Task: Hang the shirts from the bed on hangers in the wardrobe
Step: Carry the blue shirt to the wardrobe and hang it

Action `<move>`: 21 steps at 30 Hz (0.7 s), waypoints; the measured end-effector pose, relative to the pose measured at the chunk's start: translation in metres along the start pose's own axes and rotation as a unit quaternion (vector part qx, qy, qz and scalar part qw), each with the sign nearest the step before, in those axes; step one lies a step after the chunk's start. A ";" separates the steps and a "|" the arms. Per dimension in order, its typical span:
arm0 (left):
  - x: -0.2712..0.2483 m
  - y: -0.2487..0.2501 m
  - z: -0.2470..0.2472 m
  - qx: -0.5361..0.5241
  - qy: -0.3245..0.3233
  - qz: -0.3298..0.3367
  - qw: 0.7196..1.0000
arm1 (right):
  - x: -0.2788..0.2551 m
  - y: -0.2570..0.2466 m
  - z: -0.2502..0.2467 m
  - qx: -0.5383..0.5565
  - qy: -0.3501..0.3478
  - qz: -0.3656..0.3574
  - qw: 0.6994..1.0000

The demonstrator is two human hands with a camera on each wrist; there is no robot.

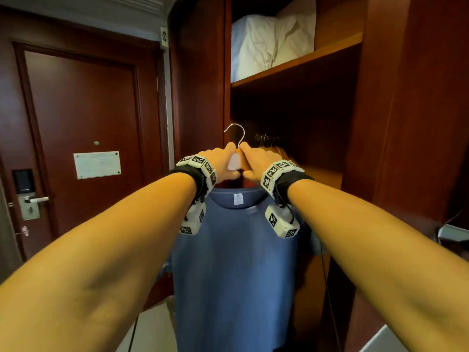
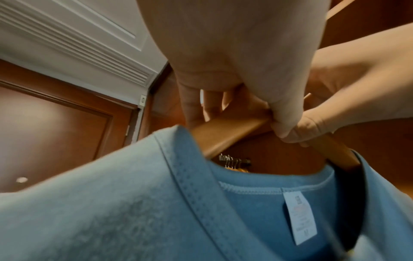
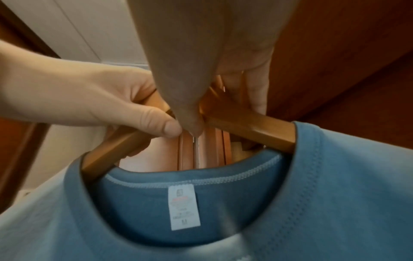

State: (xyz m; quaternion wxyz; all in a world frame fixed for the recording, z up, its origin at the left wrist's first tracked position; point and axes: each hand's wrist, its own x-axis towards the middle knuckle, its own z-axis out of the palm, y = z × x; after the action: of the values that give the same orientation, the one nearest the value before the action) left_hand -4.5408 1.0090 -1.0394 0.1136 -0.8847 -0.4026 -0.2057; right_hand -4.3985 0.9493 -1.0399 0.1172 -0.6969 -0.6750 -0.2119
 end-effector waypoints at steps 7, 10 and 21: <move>0.094 -0.004 0.066 -0.065 -0.044 0.089 0.993 | 0.047 0.053 0.049 -0.013 -0.025 0.094 0.995; 0.131 -0.003 0.087 -0.087 -0.062 0.133 0.985 | 0.067 0.077 0.064 -0.030 -0.052 0.124 0.990; 0.253 0.006 0.152 -0.164 -0.072 0.236 0.955 | 0.081 0.154 0.089 -0.089 -0.133 0.299 0.941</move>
State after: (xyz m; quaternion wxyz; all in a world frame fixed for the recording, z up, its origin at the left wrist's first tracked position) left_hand -4.3451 1.2292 -1.0591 -0.0166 -0.9735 -0.1499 -0.1719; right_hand -4.2334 1.0521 -1.0631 0.0215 -0.8963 -0.4230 -0.1313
